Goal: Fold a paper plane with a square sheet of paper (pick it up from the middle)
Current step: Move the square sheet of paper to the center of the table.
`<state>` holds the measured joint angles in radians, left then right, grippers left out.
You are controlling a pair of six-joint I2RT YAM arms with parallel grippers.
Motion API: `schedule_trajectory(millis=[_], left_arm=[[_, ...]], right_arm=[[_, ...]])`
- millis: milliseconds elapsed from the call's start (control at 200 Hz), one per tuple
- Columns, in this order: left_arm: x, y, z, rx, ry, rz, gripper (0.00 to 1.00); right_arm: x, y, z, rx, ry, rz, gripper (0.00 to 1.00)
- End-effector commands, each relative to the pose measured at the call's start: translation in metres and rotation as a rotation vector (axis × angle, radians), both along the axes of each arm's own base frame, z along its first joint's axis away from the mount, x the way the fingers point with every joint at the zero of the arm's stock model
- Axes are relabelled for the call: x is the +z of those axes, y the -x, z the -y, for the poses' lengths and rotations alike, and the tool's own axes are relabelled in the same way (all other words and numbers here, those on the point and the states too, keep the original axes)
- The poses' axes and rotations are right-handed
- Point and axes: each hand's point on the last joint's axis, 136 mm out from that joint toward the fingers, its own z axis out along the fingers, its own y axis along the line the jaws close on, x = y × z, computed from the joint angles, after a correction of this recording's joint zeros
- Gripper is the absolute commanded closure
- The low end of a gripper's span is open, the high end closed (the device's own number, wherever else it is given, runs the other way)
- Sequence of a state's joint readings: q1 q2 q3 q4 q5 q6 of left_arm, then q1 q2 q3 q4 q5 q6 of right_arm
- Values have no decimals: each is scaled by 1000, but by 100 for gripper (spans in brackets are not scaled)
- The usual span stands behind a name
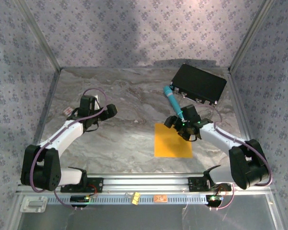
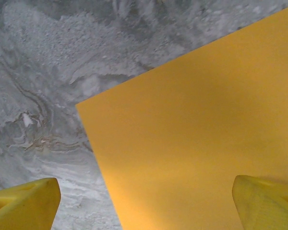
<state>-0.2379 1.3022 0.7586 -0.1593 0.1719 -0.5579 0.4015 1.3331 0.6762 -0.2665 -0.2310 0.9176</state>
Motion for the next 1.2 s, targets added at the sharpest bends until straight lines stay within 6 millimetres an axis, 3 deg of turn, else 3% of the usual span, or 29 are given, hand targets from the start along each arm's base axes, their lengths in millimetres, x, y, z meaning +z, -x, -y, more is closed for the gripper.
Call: schedule_trajectory(millis=[0, 250, 730, 835, 964, 1054, 1194], left_arm=[[23, -2, 6, -35, 6, 51, 0], [32, 0, 1, -28, -20, 74, 0], [53, -1, -24, 50, -11, 67, 0], [59, 4, -28, 95, 23, 29, 0], [56, 6, -24, 74, 45, 21, 0], [53, 10, -13, 5, 67, 19, 0], [44, 25, -8, 35, 126, -31, 0]], right_arm=[[-17, 16, 4, 54, 31, -64, 6], [-38, 24, -9, 50, 22, -107, 7], [-43, 24, -61, -29, -15, -137, 7], [-47, 34, -73, -29, 17, -199, 7], [-44, 35, -95, 8, 18, -147, 6], [-37, 25, -116, 42, -73, -73, 7], [-13, 13, -120, 68, -113, -10, 7]])
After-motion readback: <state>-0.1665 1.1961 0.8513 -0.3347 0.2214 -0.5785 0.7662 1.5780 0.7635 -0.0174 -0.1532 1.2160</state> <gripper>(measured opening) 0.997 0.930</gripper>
